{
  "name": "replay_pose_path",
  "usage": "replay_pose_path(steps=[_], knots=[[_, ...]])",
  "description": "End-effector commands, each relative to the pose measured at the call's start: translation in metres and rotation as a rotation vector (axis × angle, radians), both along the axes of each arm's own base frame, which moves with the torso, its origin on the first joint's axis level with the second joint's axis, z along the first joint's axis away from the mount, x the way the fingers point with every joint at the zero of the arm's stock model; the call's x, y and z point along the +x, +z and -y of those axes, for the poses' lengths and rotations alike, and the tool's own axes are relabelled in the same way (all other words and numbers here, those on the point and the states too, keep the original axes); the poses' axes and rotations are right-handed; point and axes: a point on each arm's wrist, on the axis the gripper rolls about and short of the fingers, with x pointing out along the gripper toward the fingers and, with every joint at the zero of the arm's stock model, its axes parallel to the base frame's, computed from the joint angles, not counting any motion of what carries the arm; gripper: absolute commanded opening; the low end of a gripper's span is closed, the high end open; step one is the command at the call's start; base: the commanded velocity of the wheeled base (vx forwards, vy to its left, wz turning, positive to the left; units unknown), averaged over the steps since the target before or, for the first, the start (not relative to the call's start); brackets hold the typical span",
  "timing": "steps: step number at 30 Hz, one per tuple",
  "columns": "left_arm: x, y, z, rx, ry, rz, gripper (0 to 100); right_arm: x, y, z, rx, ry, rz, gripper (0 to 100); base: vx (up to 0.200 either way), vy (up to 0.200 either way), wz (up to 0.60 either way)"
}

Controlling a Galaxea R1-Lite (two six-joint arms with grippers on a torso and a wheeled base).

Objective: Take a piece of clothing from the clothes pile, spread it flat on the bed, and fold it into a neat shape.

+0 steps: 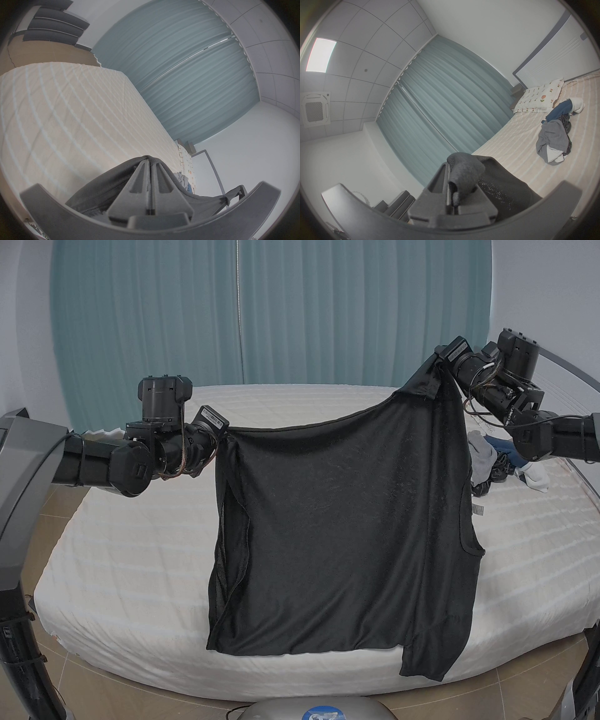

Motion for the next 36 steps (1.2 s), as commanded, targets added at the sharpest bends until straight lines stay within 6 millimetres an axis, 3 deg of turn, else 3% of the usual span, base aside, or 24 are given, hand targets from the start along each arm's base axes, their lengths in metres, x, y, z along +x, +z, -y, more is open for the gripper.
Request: replay_pose_path(steps=[1,3,5,6,11,18,21,22,23,28,36], knots=[[0.019,-0.025,0.005,0.013,0.002,-0.040,0,0.022,-0.031,-0.003,-0.012,-0.006,-0.051,0,0.200,0.000,0.00],[0.030,-0.040,0.009,0.020,0.000,-0.059,0,0.033,-0.049,-0.002,-0.021,-0.013,-0.081,0,0.200,0.000,0.00],[0.030,-0.040,0.009,0.020,0.000,-0.059,0,0.033,-0.049,-0.002,-0.021,-0.013,-0.081,0,0.200,0.000,0.00],[0.040,-0.064,0.013,0.033,0.000,-0.099,0,0.045,-0.075,-0.005,-0.030,-0.014,-0.135,0,0.200,0.000,0.00],[0.059,-0.105,0.019,0.051,0.006,-0.155,0,0.064,-0.121,-0.009,-0.041,-0.017,-0.216,0,0.120,0.000,0.00],[0.076,-0.153,0.025,0.034,0.026,-0.226,0,0.085,-0.188,-0.007,-0.055,-0.048,-0.319,0,0.000,0.000,0.00],[0.082,-0.165,0.028,0.013,0.036,-0.241,0,0.090,-0.211,-0.006,-0.053,-0.056,-0.352,0,0.000,0.000,0.00],[0.085,-0.170,0.030,-0.001,0.040,-0.244,0,0.092,-0.222,-0.007,-0.052,-0.055,-0.366,100,0.000,0.000,0.00],[0.086,-0.173,0.030,-0.007,0.043,-0.247,100,0.093,-0.229,-0.008,-0.054,-0.053,-0.376,100,0.000,0.000,0.00],[0.089,-0.189,0.033,0.006,0.058,-0.265,100,0.096,-0.260,-0.009,-0.070,-0.058,-0.437,100,0.000,0.000,0.00],[0.096,-0.197,0.020,0.057,0.161,-0.319,100,0.094,-0.269,0.001,-0.080,-0.093,-0.499,100,0.000,0.000,0.00]])
